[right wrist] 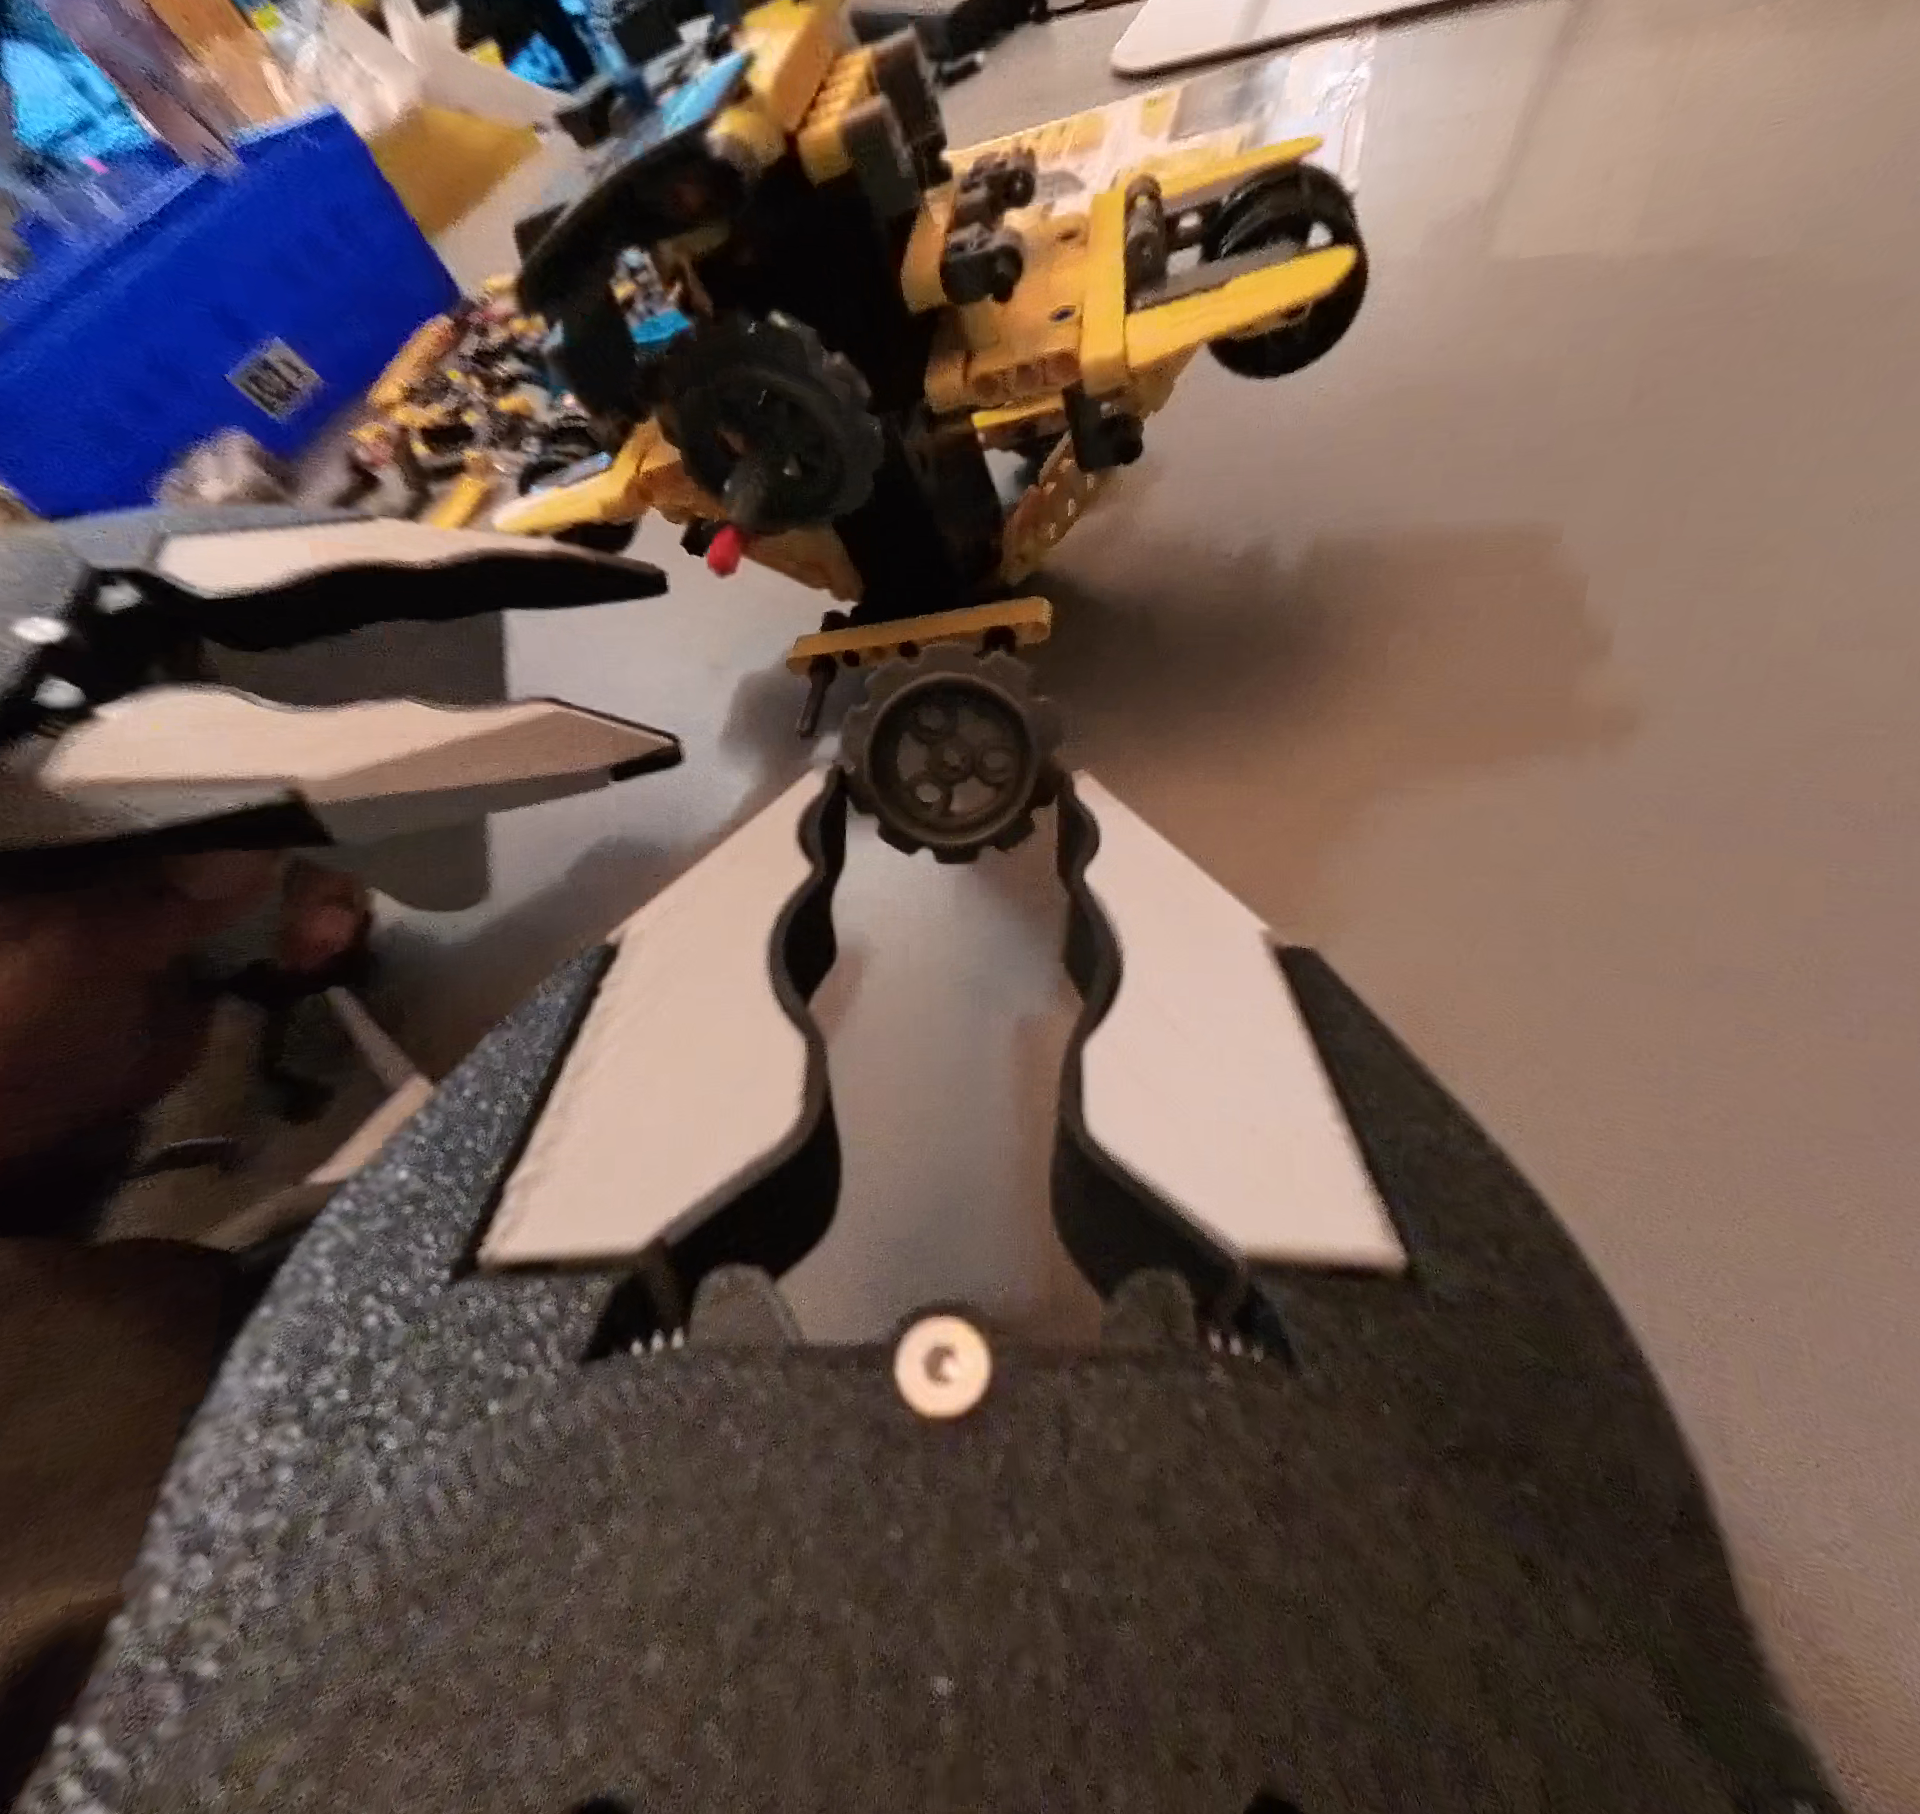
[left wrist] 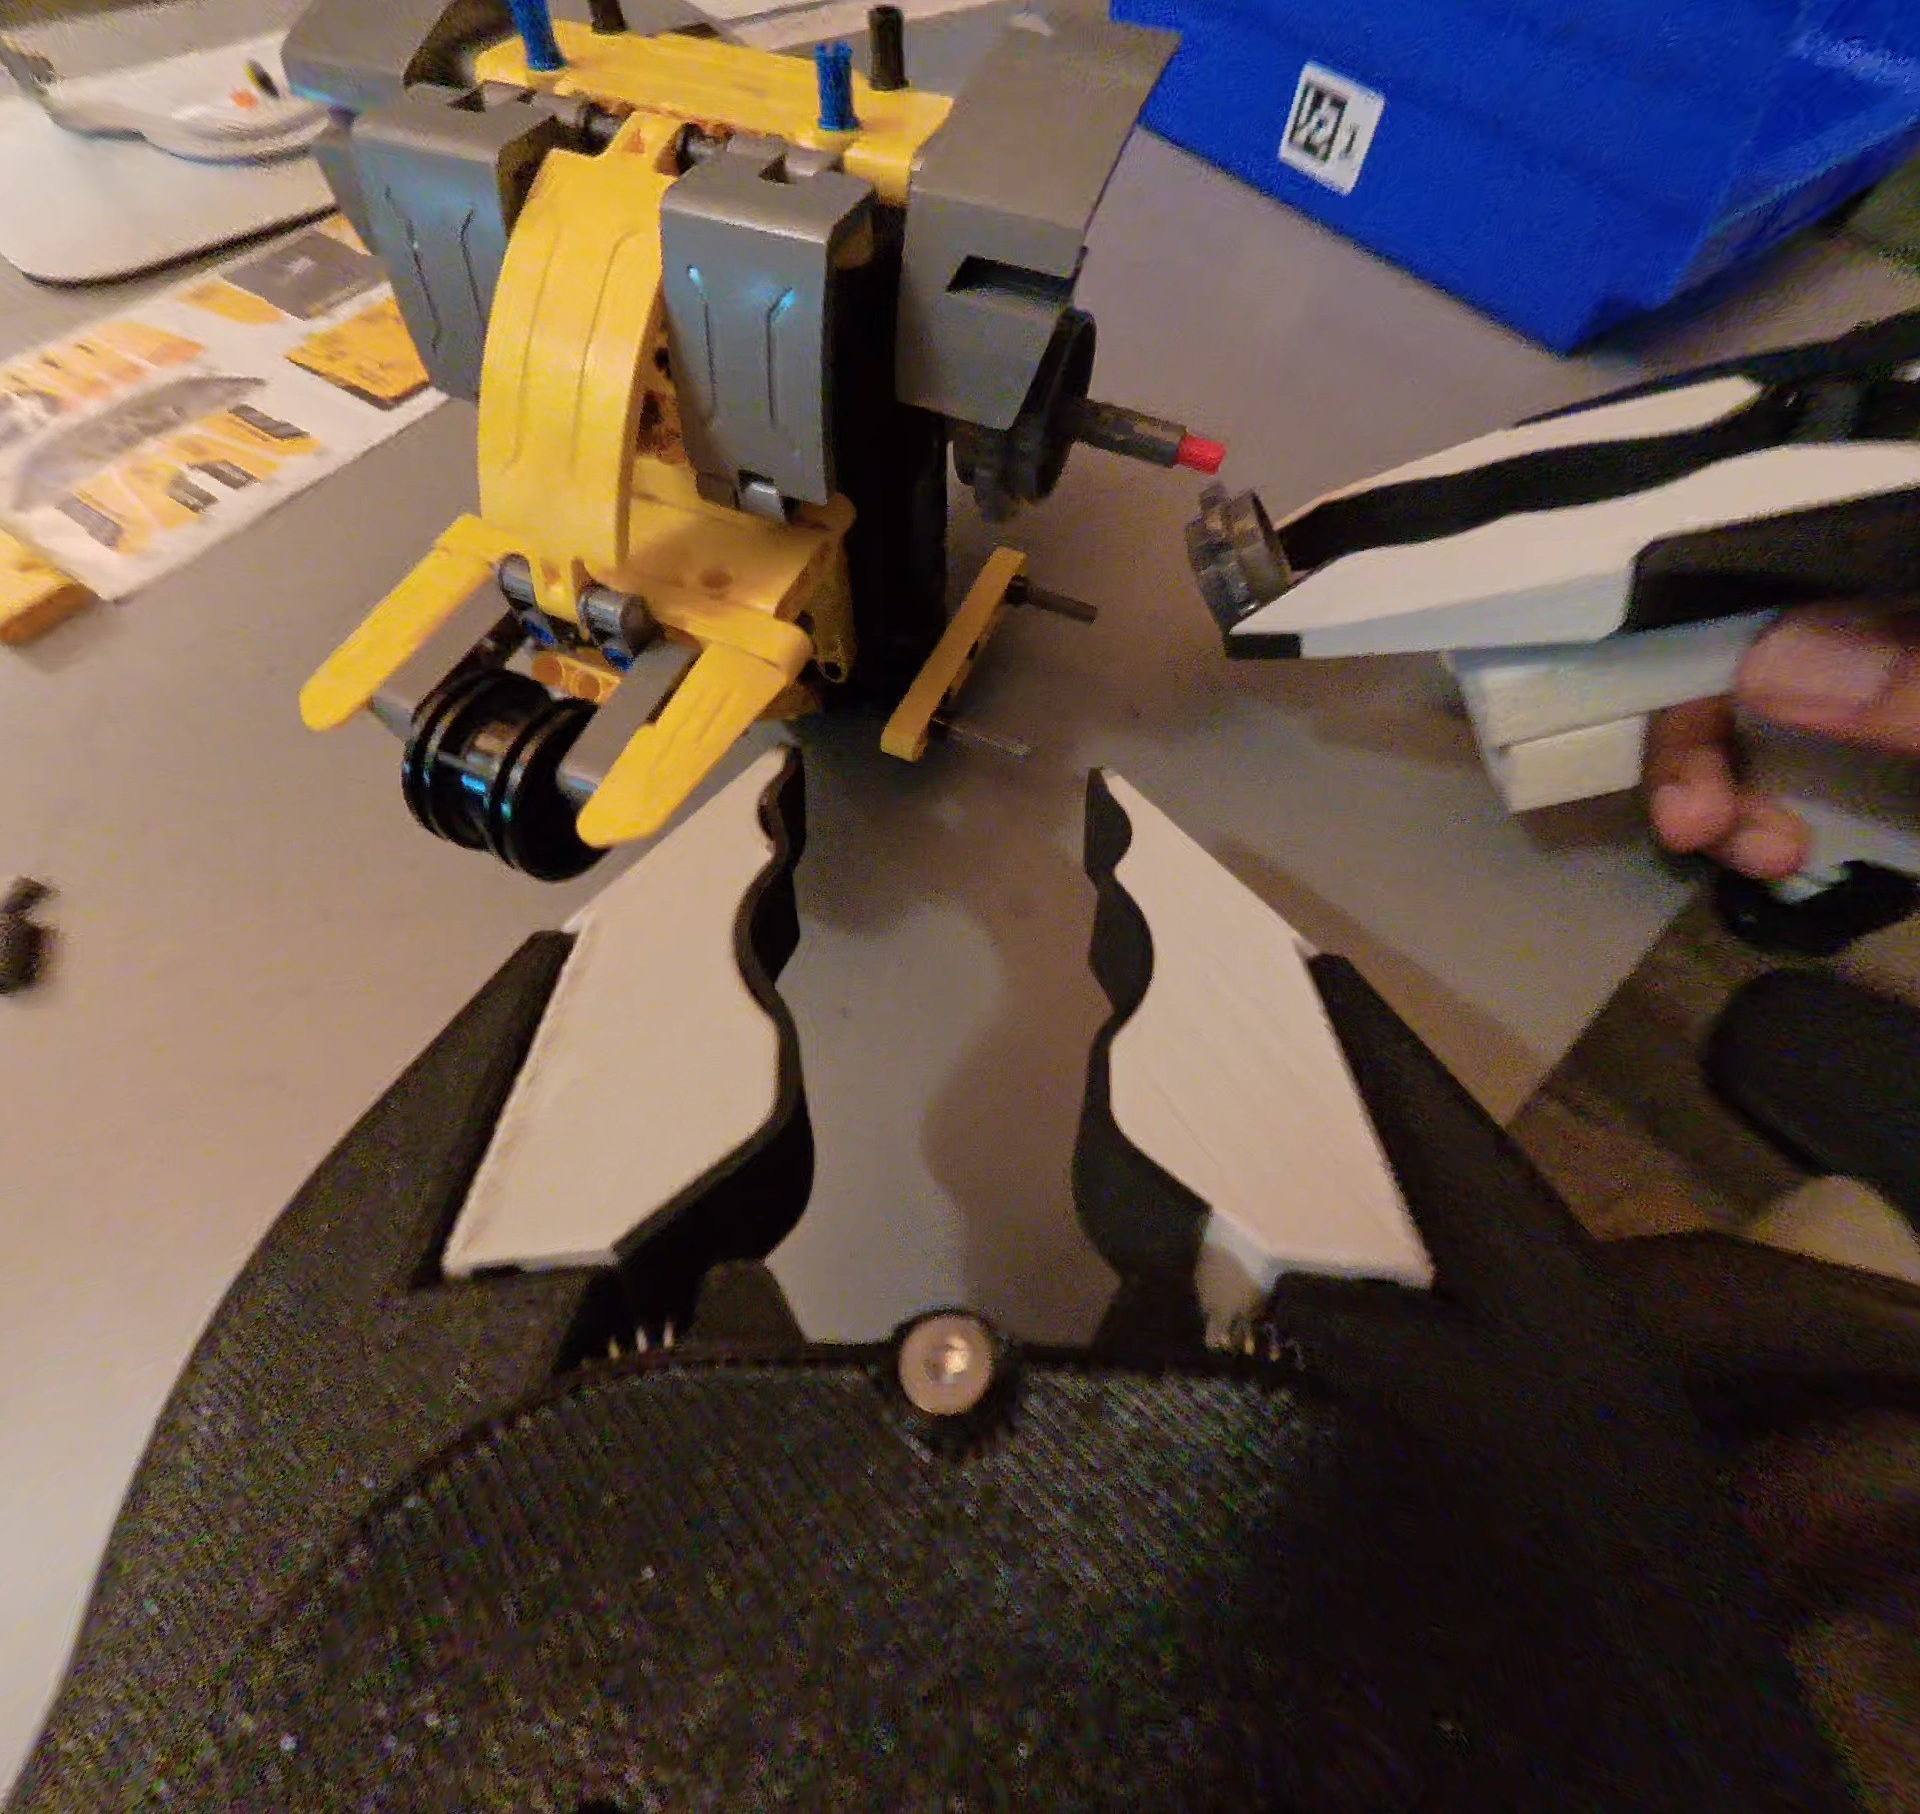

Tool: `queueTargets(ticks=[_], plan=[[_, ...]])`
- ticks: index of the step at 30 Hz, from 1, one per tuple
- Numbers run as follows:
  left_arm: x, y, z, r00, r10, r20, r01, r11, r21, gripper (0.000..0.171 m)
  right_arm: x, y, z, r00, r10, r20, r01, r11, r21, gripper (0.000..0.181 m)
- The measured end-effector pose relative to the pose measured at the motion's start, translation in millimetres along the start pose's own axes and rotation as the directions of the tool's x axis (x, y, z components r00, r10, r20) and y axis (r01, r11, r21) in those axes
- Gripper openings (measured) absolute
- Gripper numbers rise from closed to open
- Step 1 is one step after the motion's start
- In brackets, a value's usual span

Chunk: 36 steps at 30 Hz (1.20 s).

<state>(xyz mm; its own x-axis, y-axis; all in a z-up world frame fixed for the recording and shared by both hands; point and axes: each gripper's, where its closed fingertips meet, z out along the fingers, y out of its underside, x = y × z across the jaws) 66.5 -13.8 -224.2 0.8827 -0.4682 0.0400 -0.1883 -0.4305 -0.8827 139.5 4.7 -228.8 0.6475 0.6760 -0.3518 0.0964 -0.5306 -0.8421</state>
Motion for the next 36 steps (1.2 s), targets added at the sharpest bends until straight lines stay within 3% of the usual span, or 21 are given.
queueTargets(ticks=[2, 6, 9, 13, 14, 17, 19, 21, 24, 26, 28, 32, 36], plan=[[-0.6, 0.3, 4.8, 0.999, 0.038, 0.010, -0.038, 0.999, -0.016, 0.051, -3.7, -3.5, 0.4, 0.990, 0.111, 0.091, -0.113, 0.994, 0.008, 0.040], [11.3, 4.7, 4.5, 0.996, 0.019, -0.090, -0.022, 0.999, -0.039, 0.048, -0.6, -14.4, -7.4, 0.943, 0.254, 0.216, -0.269, 0.962, 0.040, 0.040], [24.4, 2.3, -14.4, 0.980, 0.050, -0.191, -0.046, 0.999, 0.022, 0.045, 3.1, -13.2, -11.1, 0.945, 0.243, 0.218, -0.256, 0.966, 0.030, 0.040], [-1.5, -23.6, -47.5, 0.988, 0.092, -0.122, -0.067, 0.979, 0.192, 0.047, 3.9, -6.1, -9.2, 0.967, 0.181, 0.179, -0.181, 0.983, -0.017, 0.040], [-14.2, -33.3, -54.2, 0.992, 0.093, -0.087, -0.070, 0.968, 0.240, 0.054, 2.6, -4.6, -8.1, 0.969, 0.170, 0.176, -0.169, 0.985, -0.026, 0.040], [-45.9, -53.6, -57.1, 0.996, 0.083, -0.040, -0.067, 0.952, 0.300, 0.097, 0.0, -1.4, -5.8, 0.974, 0.149, 0.169, -0.144, 0.989, -0.043, 0.040], [-58.1, -46.0, -36.8, 0.993, 0.105, -0.049, -0.093, 0.976, 0.198, 0.122, -1.0, -1.4, -6.1, 0.975, 0.145, 0.169, -0.140, 0.989, -0.042, 0.040], [-64.3, -30.1, -13.1, 0.988, 0.139, -0.063, -0.134, 0.989, 0.065, 0.132, -1.5, -1.5, -7.4, 0.974, 0.147, 0.173, -0.142, 0.989, -0.041, 0.040], [-61.8, -20.1, 8.9, 0.984, 0.145, -0.105, -0.147, 0.989, -0.010, 0.123, 0.8, 0.3, -9.7, 0.973, 0.157, 0.168, -0.152, 0.987, -0.046, 0.040], [-50.2, -19.2, 13.9, 0.977, 0.125, -0.175, -0.129, 0.992, -0.015, 0.098, 5.3, 3.6, -10.5, 0.973, 0.169, 0.155, -0.161, 0.985, -0.062, 0.040], [-50.4, -20.9, 13.5, 0.980, 0.119, -0.161, -0.122, 0.992, -0.014, 0.081, 9.6, 6.9, -10.3, 0.968, 0.199, 0.152, -0.188, 0.978, -0.088, 0.040], [-41.9, -17.9, 8.2, 0.978, 0.116, -0.171, -0.124, 0.992, -0.036, 0.080, 12.9, 8.7, -8.9, 0.918, 0.329, 0.222, -0.300, 0.942, -0.153, 0.040], [-40.6, -17.9, 7.8, 0.982, 0.117, -0.150, -0.126, 0.991, -0.054, 0.080, 17.9, -5.2, -8.3, 0.792, 0.502, 0.347, -0.462, 0.865, -0.197, 0.040]])
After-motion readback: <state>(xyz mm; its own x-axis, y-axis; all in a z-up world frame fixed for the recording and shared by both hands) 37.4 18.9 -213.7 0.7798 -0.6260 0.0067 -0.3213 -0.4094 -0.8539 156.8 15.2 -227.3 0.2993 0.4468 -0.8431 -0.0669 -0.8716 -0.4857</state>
